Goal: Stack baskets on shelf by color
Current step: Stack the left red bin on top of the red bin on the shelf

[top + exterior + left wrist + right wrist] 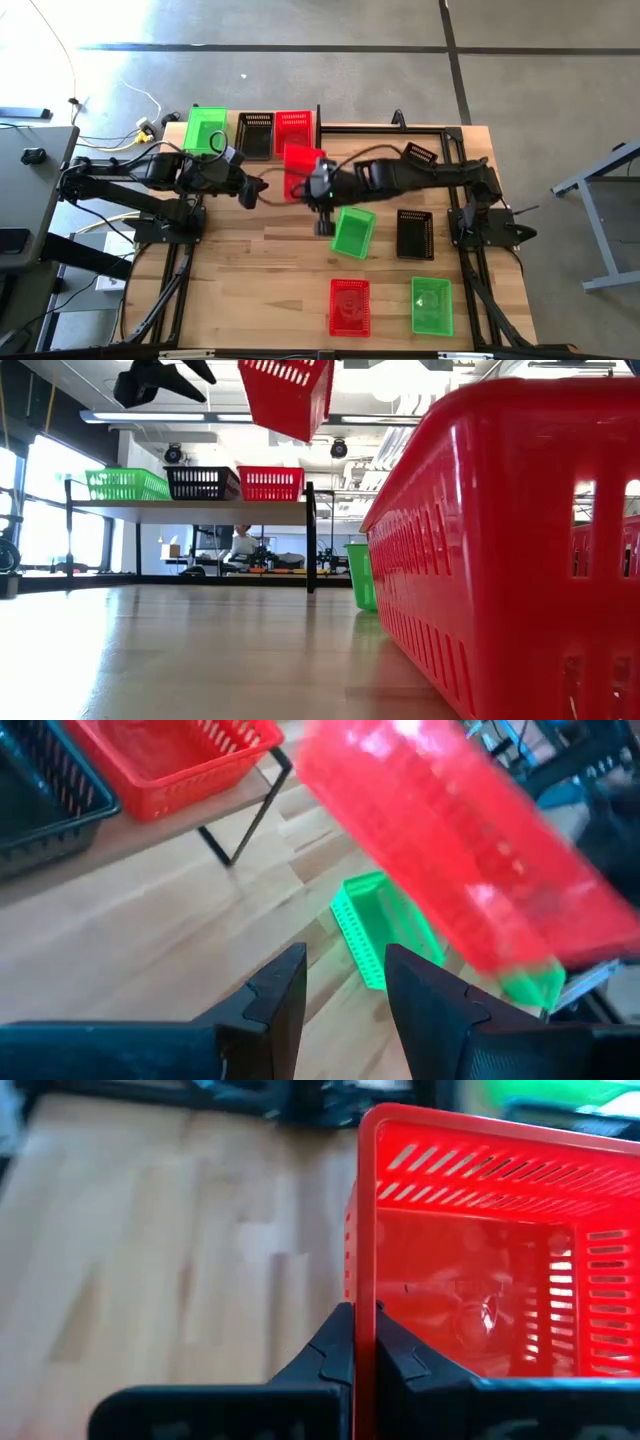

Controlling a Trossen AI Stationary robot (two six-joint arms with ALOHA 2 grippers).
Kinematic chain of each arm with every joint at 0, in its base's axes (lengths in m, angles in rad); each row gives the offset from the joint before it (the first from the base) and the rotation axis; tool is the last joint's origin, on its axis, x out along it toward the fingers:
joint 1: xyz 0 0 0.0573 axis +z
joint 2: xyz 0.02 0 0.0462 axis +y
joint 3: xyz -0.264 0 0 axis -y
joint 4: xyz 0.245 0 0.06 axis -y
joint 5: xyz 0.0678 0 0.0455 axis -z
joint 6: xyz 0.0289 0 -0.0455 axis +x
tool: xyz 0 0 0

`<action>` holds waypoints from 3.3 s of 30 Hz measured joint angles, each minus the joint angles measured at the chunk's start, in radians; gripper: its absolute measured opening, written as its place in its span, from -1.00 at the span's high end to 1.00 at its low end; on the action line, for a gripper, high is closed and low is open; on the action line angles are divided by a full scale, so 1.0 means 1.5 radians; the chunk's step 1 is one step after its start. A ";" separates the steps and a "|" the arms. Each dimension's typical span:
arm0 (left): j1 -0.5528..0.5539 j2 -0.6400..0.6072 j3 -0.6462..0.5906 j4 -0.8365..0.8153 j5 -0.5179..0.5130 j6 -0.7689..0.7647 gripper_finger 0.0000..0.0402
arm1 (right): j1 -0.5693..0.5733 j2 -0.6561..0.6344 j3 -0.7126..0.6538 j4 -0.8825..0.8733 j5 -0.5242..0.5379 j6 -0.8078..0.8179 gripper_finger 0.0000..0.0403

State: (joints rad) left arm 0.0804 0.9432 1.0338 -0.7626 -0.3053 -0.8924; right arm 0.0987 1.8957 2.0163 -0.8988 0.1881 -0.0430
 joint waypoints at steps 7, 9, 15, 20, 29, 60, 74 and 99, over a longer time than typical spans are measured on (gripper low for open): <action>0.006 -0.001 0.000 -0.003 0.002 0.081 0.37 | -0.063 0.000 0.000 0.068 0.039 -0.070 1.00; 0.010 -0.001 0.000 -0.011 0.004 0.099 0.37 | -0.079 0.000 0.000 0.093 0.051 -0.092 1.00; 0.021 -0.001 0.000 -0.066 0.004 0.147 0.37 | -0.125 0.001 0.000 0.151 0.066 -0.139 1.00; 0.021 -0.001 0.000 -0.128 0.005 0.166 0.37 | -0.159 0.001 0.000 0.177 0.066 -0.169 1.00; 0.021 -0.001 0.000 -0.162 0.010 0.166 0.37 | -0.187 0.009 0.000 0.182 0.047 -0.187 1.00; 0.021 -0.001 0.000 -0.162 0.011 0.062 0.37 | -0.220 0.028 0.109 0.119 -0.074 -0.214 1.00; 0.020 -0.001 0.000 -0.162 0.032 0.056 0.37 | -0.211 0.094 0.108 0.048 -0.076 -0.221 1.00; 0.020 -0.001 0.000 -0.163 0.039 0.056 0.37 | -0.241 0.153 0.107 0.023 -0.108 -0.269 1.00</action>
State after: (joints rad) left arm 0.1104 0.9424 1.0336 -1.0069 -0.2462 -0.8089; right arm -0.2634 2.1248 2.1772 -0.8636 0.0255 -0.4465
